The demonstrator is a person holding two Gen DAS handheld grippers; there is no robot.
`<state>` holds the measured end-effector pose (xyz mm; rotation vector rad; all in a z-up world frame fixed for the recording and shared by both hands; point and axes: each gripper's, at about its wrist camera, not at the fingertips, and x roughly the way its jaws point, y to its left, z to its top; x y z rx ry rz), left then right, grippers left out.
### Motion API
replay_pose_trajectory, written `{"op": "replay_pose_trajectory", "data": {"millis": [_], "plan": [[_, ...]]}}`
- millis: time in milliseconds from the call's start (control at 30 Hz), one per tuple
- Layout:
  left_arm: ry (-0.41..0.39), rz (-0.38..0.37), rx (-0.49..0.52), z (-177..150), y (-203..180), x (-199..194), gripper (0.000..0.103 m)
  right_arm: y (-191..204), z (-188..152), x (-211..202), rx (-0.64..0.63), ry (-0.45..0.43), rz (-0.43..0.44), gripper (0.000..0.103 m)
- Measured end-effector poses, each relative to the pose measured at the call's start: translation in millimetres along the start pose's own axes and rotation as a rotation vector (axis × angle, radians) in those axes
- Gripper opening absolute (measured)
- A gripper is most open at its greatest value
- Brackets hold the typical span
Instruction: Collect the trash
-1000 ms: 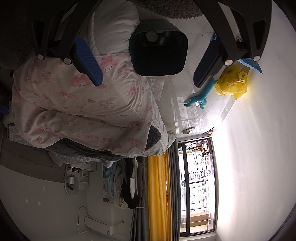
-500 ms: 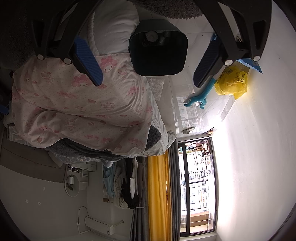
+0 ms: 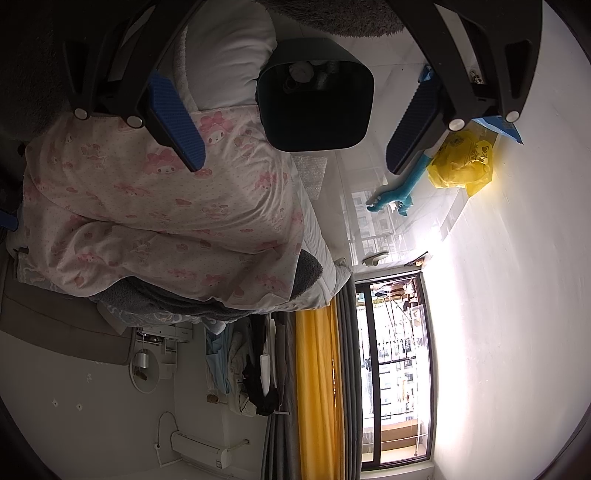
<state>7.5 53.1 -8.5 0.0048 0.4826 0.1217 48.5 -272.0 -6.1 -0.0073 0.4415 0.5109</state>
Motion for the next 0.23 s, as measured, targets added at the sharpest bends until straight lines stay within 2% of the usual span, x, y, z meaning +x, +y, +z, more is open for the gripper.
{"op": "replay_pose_trajectory", "data": {"millis": [233], "plan": [[0.0,0.001,0.0,-3.6,4.3,2.9,0.1,-4.1,-1.4,-0.9,0.005,0.0,0.003,0.1]]}}
